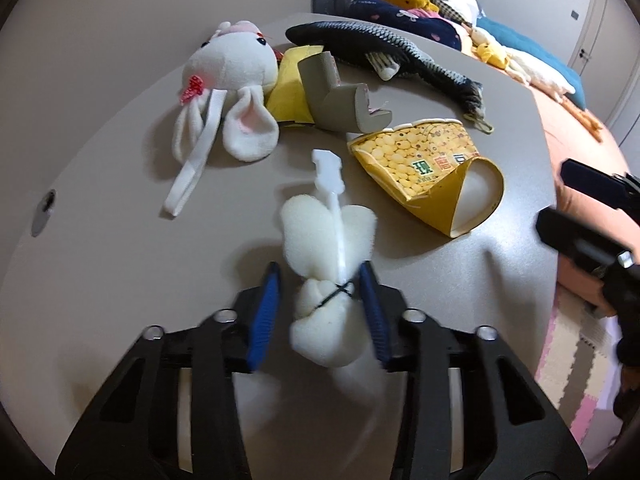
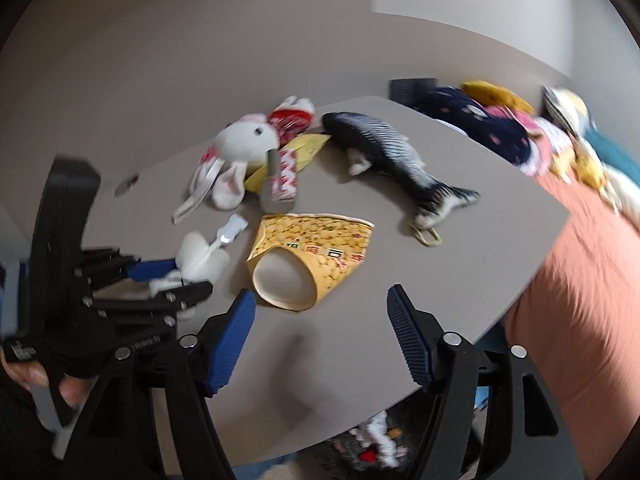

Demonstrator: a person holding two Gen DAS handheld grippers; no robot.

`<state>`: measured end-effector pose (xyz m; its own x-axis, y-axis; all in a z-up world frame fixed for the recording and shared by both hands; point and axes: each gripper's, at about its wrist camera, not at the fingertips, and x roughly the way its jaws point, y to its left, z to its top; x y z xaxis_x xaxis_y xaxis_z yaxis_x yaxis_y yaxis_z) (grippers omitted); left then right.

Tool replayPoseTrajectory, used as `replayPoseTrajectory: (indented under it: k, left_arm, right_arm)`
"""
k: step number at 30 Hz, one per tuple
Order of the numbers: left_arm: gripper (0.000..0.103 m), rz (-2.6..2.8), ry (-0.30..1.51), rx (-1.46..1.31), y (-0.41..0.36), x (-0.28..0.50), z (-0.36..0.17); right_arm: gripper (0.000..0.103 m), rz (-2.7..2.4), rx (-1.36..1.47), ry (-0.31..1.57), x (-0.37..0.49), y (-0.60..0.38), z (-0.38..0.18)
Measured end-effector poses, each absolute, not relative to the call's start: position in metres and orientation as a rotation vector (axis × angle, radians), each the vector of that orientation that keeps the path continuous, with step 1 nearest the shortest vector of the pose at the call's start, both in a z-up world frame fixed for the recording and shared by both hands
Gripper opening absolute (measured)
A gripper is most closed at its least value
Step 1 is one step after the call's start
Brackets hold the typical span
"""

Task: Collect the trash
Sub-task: 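Move the left gripper to the white foam plush and close on it, then grasp the yellow popcorn bag with the right gripper while the left gripper holds the foam plush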

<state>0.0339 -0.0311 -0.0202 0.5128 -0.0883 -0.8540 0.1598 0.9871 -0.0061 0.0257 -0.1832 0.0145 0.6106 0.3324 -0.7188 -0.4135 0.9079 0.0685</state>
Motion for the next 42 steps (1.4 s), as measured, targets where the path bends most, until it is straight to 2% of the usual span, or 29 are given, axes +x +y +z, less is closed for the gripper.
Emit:
replayPoseTrajectory:
  k: [5, 21, 23, 25, 29, 33, 42]
  left_arm:
    - [0.025, -0.154, 0.991, 0.018, -0.019, 0.036, -0.016]
    - [0.025, -0.148, 0.919, -0.108, 0.014, 0.037, 0.010]
    - [0.025, -0.153, 0.920, -0.110, 0.015, 0.037, 0.010]
    - [0.025, -0.153, 0.926, -0.113, 0.015, 0.038, 0.009]
    - [0.025, -0.151, 0.930, -0.127, 0.019, 0.037, 0.009]
    - [0.025, -0.148, 0.909, -0.133, 0.021, 0.034, 0.014]
    - [0.025, -0.140, 0.903, -0.159, 0.019, 0.032, 0.015]
  right_arm:
    - [0.070, 0.495, -0.215, 0.794, 0.039, -0.172, 0.010]
    - [0.070, 0.648, -0.521, 0.793, 0.063, -0.131, -0.007]
    - [0.065, 0.661, -0.531, 0.795, 0.062, -0.127, -0.008]
    - [0.056, 0.678, -0.547, 0.806, 0.061, -0.121, -0.009]
    - [0.051, 0.690, -0.561, 0.823, 0.060, -0.112, -0.011]
    - [0.026, 0.691, -0.527, 0.845, 0.059, -0.107, -0.009]
    - [0.024, 0.674, -0.366, 0.854, 0.046, -0.114, 0.001]
